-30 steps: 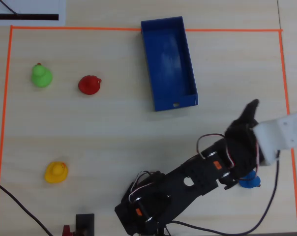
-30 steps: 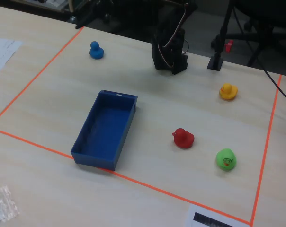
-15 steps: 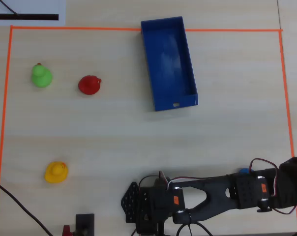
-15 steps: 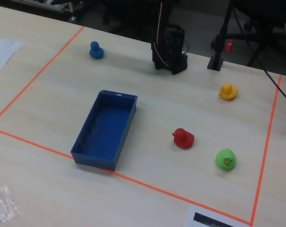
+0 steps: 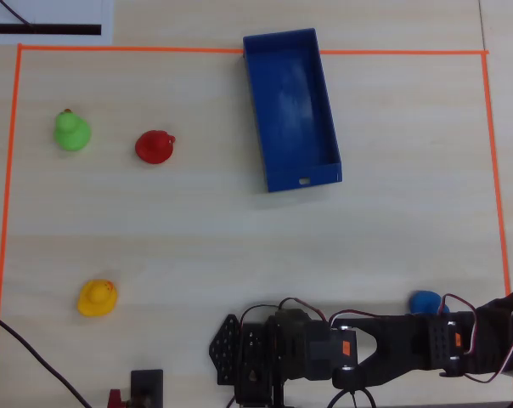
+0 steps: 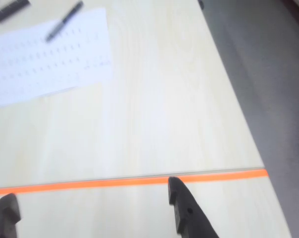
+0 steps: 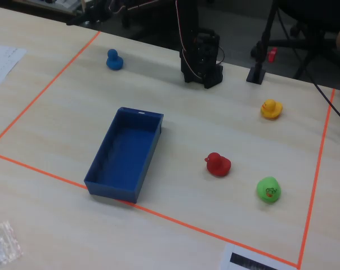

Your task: Grasp blue duck and put it into box.

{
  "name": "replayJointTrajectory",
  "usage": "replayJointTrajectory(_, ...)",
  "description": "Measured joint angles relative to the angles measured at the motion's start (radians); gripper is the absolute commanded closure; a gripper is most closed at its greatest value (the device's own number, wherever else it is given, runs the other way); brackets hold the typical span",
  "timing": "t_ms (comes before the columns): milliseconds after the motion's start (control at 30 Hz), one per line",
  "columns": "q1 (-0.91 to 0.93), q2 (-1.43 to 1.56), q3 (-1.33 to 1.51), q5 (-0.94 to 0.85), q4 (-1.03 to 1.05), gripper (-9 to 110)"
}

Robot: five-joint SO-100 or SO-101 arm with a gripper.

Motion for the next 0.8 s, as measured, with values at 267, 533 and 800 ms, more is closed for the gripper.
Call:
replayJointTrajectory(267,0.008,0.0,0.216,-0.055,-0.198,62)
replayJointTrajectory(533,0.015,0.075,0.35,-0.077,-0.224,62)
replayJointTrajectory(800,0.015,0.221,0.471,-0.078,-0.224,61)
